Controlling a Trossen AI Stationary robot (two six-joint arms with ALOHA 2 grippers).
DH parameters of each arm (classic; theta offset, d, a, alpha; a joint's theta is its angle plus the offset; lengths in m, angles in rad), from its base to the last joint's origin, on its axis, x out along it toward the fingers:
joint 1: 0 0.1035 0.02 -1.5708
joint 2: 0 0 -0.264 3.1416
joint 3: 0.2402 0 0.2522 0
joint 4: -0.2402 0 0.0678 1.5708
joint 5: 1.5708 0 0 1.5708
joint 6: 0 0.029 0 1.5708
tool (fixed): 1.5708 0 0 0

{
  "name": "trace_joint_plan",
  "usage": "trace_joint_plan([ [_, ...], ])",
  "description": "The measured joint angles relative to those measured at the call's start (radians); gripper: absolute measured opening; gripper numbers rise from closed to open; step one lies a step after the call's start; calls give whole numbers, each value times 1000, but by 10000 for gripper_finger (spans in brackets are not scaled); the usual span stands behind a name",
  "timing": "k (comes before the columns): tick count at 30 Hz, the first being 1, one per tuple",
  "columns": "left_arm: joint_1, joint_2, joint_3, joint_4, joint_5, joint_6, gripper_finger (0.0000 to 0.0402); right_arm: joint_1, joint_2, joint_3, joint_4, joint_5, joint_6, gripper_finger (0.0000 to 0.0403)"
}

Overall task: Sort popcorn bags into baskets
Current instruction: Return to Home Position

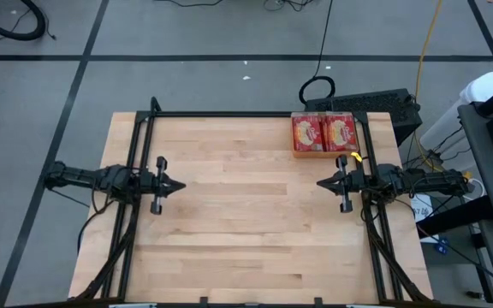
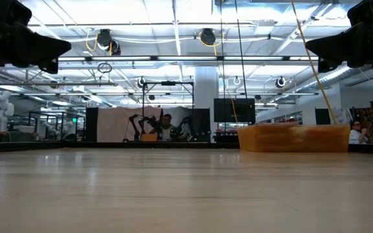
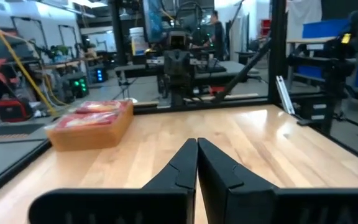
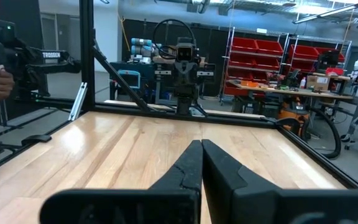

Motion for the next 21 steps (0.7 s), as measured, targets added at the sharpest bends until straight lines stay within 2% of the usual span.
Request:
trace_joint_plan([
  [6, 19, 0, -1, -5, 74, 29, 17, 0, 0, 0, 3, 0, 0, 0],
  [16, 102, 8, -1, -16, 85, -11, 17, 0, 0, 0, 3, 0, 0, 0],
  [21, 105, 49, -1, -15, 94, -15, 17, 0, 0, 0, 3, 0, 0, 0],
])
